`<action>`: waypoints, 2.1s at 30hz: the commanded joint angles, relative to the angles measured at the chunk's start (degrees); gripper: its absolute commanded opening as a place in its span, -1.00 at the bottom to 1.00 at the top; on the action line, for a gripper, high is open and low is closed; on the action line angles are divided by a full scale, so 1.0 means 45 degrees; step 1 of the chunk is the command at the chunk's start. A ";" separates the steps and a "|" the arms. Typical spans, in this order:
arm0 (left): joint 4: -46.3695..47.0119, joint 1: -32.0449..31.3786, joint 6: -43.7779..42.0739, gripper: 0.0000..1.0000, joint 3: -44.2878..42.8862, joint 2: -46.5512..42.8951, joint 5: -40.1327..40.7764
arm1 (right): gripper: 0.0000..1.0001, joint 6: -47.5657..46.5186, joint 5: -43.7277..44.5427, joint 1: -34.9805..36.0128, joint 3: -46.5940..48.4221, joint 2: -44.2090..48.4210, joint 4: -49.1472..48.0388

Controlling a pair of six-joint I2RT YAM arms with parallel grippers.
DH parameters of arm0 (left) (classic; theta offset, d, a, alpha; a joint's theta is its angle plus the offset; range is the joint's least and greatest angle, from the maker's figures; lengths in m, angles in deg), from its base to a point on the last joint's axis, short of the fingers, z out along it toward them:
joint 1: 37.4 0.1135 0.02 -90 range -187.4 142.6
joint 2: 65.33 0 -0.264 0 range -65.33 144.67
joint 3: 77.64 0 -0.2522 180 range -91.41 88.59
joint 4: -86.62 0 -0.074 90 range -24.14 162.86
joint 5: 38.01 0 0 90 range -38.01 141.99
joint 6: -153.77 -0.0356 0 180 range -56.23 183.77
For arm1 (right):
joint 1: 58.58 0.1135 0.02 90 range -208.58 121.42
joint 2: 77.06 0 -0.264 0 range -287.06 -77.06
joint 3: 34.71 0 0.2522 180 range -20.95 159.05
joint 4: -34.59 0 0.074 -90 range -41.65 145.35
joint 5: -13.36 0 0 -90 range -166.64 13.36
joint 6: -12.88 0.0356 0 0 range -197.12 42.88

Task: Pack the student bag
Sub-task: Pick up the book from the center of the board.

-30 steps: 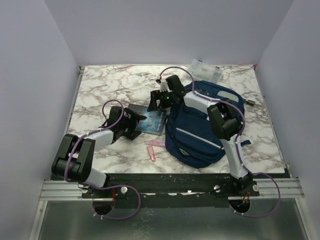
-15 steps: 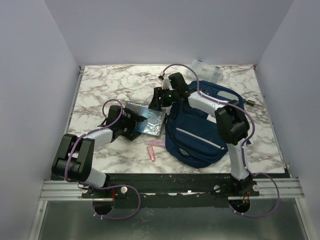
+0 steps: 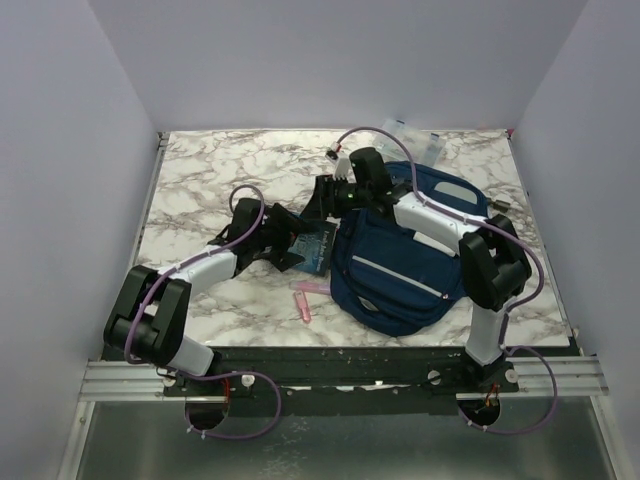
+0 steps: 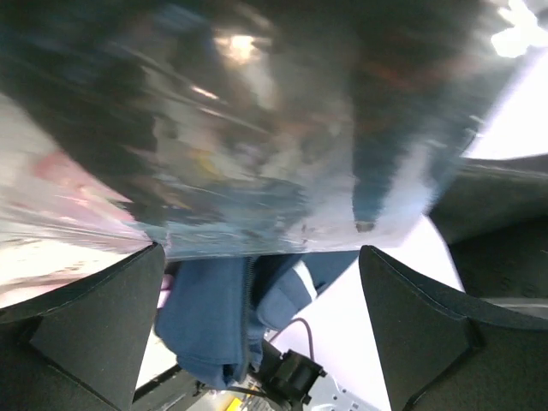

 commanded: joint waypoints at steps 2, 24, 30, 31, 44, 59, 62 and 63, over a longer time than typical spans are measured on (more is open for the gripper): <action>0.1655 -0.0853 0.0262 0.91 -0.1261 0.0310 -0.0039 | 0.22 0.0901 0.0120 0.0304 -0.1892 0.1239 0.0752; 0.1880 -0.2701 0.0440 0.87 -0.2703 0.3379 0.0117 | 0.24 0.3357 0.2367 -0.0514 -0.7939 0.5189 -0.1314; 0.2139 -0.2720 0.0261 0.80 -0.2584 0.3975 0.0010 | 0.24 0.3066 0.2019 -0.0677 -0.8590 0.5134 -0.1352; 0.2204 -0.2726 0.0260 0.80 -0.2549 0.4026 0.0010 | 0.24 0.2992 0.1982 -0.0712 -0.8662 0.5095 -0.1341; 0.2972 -0.2716 0.0224 0.78 -0.1865 0.4349 -0.0333 | 0.50 0.0239 0.0314 -0.2168 -0.8316 0.4229 0.0947; 0.3541 -0.2721 -0.0169 0.76 -0.1410 0.4445 -0.0566 | 0.33 -0.0332 0.0043 -0.2260 -0.8269 0.2908 0.0359; 0.3637 -0.2706 -0.0217 0.74 -0.1367 0.4520 -0.0629 | -0.11 0.0713 -0.1364 -0.2257 -0.8826 0.2560 -0.1309; 0.3674 -0.2689 -0.0172 0.73 -0.1332 0.4505 -0.0727 | -0.44 0.0931 -0.1455 -0.2256 -0.8803 0.2393 -0.1458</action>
